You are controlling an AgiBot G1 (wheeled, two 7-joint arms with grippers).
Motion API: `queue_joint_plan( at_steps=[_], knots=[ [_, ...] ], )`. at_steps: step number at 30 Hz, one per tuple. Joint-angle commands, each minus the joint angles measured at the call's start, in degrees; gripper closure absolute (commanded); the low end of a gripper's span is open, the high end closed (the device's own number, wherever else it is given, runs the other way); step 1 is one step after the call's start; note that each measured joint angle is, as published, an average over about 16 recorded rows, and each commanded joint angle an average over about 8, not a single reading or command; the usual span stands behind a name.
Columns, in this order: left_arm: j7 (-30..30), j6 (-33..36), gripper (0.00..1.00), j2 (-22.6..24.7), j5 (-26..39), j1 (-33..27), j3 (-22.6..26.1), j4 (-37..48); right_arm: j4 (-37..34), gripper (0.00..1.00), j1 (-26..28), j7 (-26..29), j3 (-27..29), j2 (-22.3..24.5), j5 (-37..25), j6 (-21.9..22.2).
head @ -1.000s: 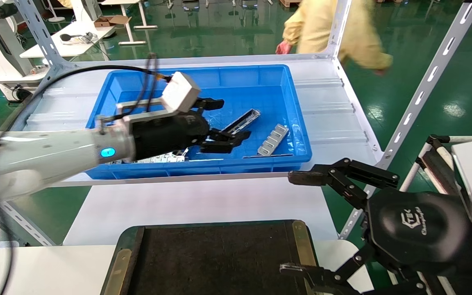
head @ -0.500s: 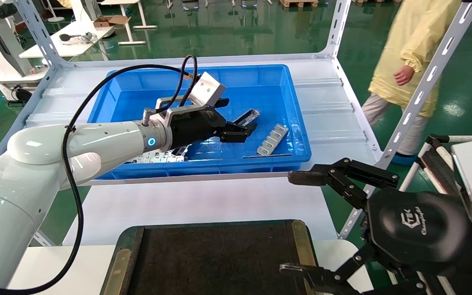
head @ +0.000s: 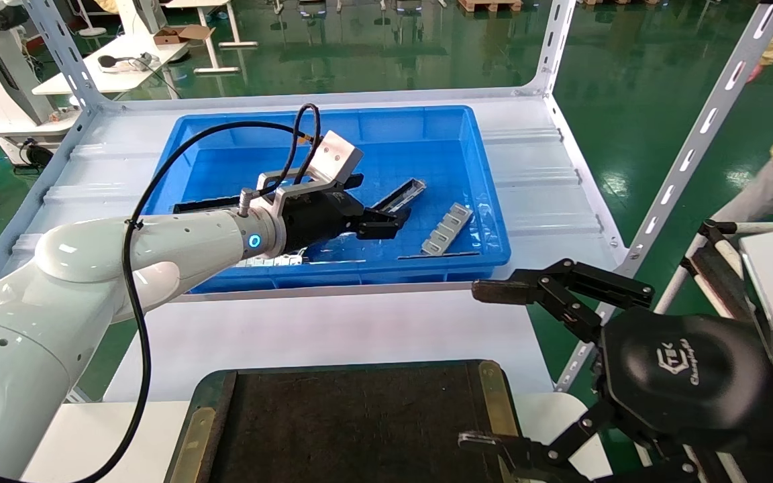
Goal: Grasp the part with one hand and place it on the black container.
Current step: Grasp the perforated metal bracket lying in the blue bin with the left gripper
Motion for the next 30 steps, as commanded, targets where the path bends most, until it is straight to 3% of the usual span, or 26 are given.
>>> queue_joint_plan(
  at_steps=[1, 4, 5, 6, 30],
  knots=[
    [-0.79, -0.66, 0.46, 0.01, -0.66, 0.16, 1.41, -0.31, 0.0, 0.44, 0.0, 0.0, 0.0, 0.0, 0.0, 0.0],
    [-1.7, -1.69, 0.82, 0.0, -1.73, 0.29, 3.33, -0.71, 0.0, 0.81, 0.0, 0.0, -0.01, 0.0, 0.0, 0.0],
    [-1.97, -2.03, 0.91, -0.01, -2.09, 0.33, 3.93, -0.83, 0.0, 0.94, 0.0, 0.0, -0.01, 0.0, 0.01, 0.0],
    [-2.23, -2.39, 0.97, -0.01, -2.47, 0.37, 4.54, -0.95, 0.0, 1.0, 0.0, -0.01, -0.01, 0.0, 0.01, 0.0],
    [-5.94, -8.25, 1.0, -0.13, -10.86, 0.75, 16.75, -2.5, 0.0, 1.0, 0.01, -0.02, -0.04, 0.02, 0.03, 0.02]
  ],
)
